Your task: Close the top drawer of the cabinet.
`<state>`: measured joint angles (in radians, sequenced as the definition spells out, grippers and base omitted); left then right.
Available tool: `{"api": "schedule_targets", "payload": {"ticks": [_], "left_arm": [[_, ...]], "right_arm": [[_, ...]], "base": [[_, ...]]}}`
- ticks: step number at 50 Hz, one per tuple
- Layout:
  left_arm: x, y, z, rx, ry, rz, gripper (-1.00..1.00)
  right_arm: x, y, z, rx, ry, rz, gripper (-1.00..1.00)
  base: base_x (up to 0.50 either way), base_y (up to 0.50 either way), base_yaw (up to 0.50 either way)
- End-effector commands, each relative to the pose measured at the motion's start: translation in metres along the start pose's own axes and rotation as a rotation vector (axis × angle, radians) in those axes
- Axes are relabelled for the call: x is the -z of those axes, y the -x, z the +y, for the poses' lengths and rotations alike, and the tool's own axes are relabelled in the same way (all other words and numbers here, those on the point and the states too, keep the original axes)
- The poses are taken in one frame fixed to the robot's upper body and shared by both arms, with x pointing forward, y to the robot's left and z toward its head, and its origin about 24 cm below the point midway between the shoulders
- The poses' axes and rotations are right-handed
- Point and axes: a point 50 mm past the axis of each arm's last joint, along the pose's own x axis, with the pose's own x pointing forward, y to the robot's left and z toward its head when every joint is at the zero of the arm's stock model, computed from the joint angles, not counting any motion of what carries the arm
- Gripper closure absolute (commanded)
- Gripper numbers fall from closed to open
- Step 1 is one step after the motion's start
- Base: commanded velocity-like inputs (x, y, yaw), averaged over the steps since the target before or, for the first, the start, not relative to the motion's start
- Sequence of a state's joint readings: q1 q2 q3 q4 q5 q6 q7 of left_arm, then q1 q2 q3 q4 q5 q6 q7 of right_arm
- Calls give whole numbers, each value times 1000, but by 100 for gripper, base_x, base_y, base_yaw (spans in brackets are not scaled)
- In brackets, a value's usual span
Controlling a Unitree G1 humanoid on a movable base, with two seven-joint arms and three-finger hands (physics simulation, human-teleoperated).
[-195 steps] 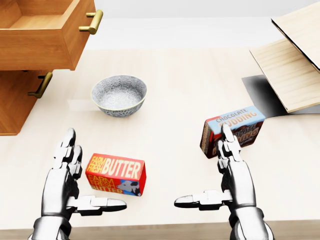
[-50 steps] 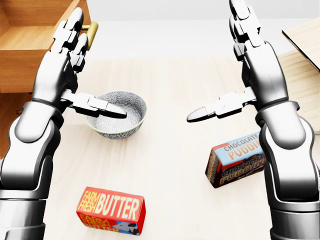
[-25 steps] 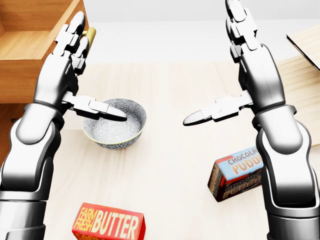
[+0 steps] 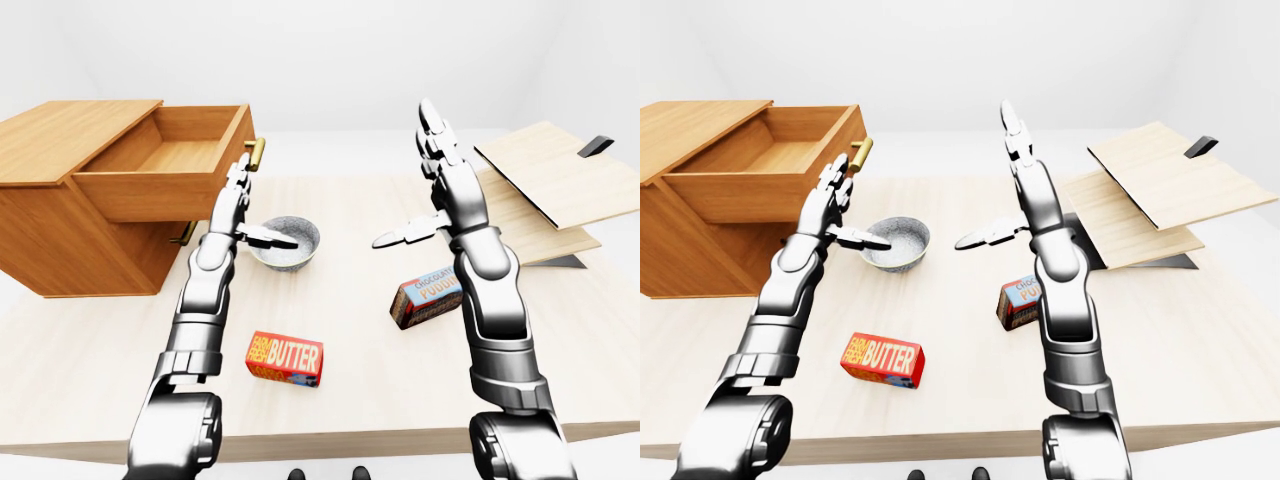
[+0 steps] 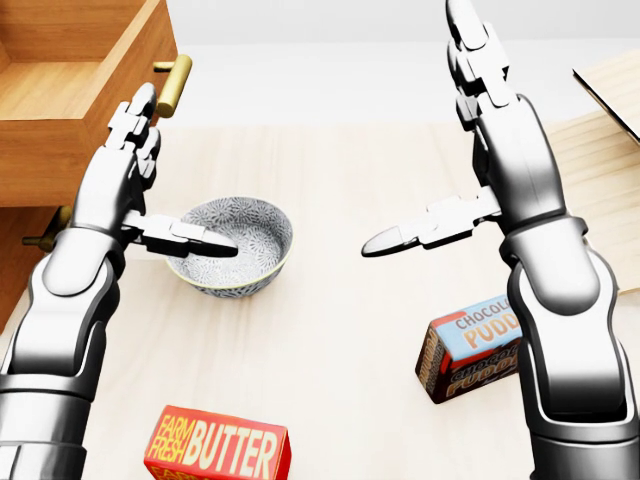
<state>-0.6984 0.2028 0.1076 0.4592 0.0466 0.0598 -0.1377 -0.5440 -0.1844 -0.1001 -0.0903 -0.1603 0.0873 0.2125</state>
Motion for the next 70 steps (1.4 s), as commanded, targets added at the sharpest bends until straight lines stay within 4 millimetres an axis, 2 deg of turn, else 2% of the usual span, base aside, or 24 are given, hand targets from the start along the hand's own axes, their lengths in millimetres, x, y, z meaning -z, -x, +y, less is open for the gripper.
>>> {"api": "schedule_targets", "payload": {"ticks": [1,10,25,40,45,50,54,60,70], "left_arm": [[26,0,7,-32,5,88,-100],[35,-5,19,-82,8,125,-100],[25,-5,39,-204,2,129,-100],[14,7,102,-358,-60,126,-100],[14,12,126,-406,-81,127,-100],[10,21,160,-489,-83,150,-100],[11,40,193,-538,-69,200,-100],[19,57,214,-609,-75,283,-100],[6,85,252,-768,-56,294,-100]], "right_arm": [[0,2,2,-2,-2,-1,-100],[1,3,3,-6,-1,4,-100],[7,8,3,-11,-6,28,-100],[5,12,-2,-1,4,18,-100],[2,11,-1,-1,10,7,-100],[1,10,-1,-1,12,2,-100],[-2,9,0,-5,16,-10,-100],[-5,9,0,-5,22,-19,-100],[-17,14,1,-5,37,-67,-100]], "base": [[0,0,0],[0,0,0],[0,0,0],[0,0,0],[0,0,0],[0,0,0],[0,0,0],[0,0,0],[0,0,0]]}}
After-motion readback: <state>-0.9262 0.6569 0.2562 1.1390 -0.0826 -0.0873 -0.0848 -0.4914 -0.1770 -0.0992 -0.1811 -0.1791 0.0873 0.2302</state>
